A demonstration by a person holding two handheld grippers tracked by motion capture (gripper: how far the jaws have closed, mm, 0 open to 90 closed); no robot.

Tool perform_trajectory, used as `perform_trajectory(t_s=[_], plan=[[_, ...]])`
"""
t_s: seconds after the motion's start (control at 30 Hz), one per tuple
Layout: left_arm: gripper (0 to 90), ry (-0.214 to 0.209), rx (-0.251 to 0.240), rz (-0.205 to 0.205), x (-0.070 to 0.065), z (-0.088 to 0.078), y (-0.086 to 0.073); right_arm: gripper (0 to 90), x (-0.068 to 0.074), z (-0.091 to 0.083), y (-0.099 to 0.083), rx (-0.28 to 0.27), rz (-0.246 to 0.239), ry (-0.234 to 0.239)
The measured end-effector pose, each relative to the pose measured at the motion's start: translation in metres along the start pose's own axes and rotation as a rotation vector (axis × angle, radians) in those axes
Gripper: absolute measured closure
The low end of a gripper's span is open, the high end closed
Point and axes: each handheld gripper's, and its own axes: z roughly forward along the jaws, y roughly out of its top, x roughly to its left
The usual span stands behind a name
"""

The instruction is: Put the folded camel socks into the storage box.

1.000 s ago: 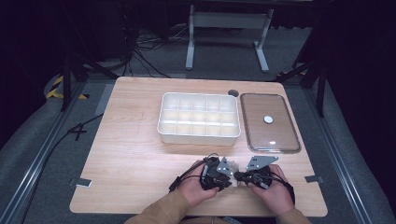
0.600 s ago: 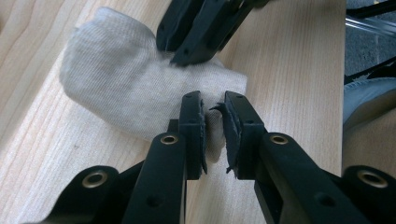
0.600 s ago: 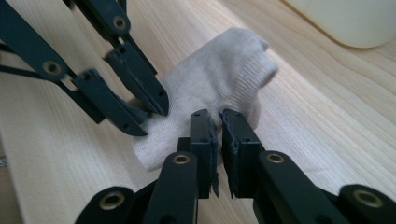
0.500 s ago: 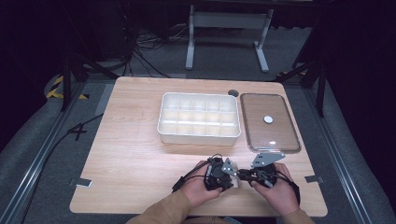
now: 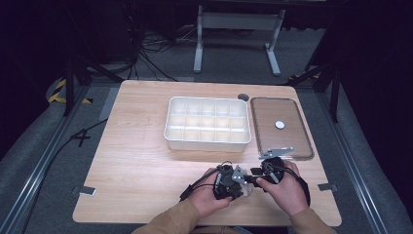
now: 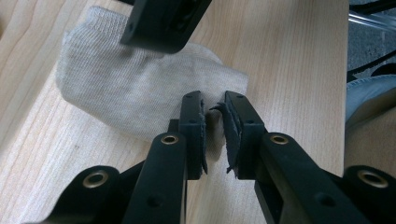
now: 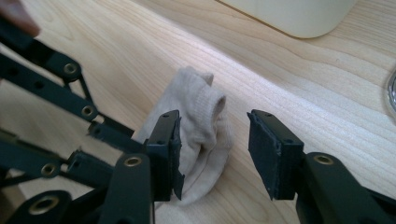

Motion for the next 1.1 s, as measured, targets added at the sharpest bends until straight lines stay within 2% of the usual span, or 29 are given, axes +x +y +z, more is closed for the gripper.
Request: perform_trajectory(t_s=[0.2,0.37,0.47,0.57,0.67,0.83,1.03,1.1], plan=[[78.1,0.005,0.004,0.001,-0.001,0.0,0.0,50.0,0.003,0.011,0.0,0.045,0.032,-0.001],[77.9,0.013,0.009,0.009,-0.002,0.0,0.0,49.5,0.0,0.018,-0.002,0.075,0.052,0.01],[77.3,0.016,0.019,0.01,-0.003,-0.002,0.0,50.4,-0.002,0.021,-0.002,0.101,0.052,0.017],[76.0,0.02,0.006,0.014,-0.004,-0.002,-0.002,51.6,-0.005,0.022,-0.001,0.119,0.063,0.034],[74.5,0.02,0.002,0.007,-0.004,-0.007,-0.004,56.3,-0.005,0.023,0.0,0.134,0.058,0.053],[72.1,0.039,-0.014,-0.025,0.003,-0.025,-0.014,57.0,-0.008,0.024,0.001,0.16,0.067,0.063],[70.9,0.1,-0.053,-0.092,0.019,-0.054,-0.032,57.1,-0.012,0.028,0.004,0.193,0.115,0.09],[70.8,0.109,-0.065,-0.114,0.023,-0.061,-0.037,57.1,-0.013,0.028,0.005,0.205,0.115,0.095]])
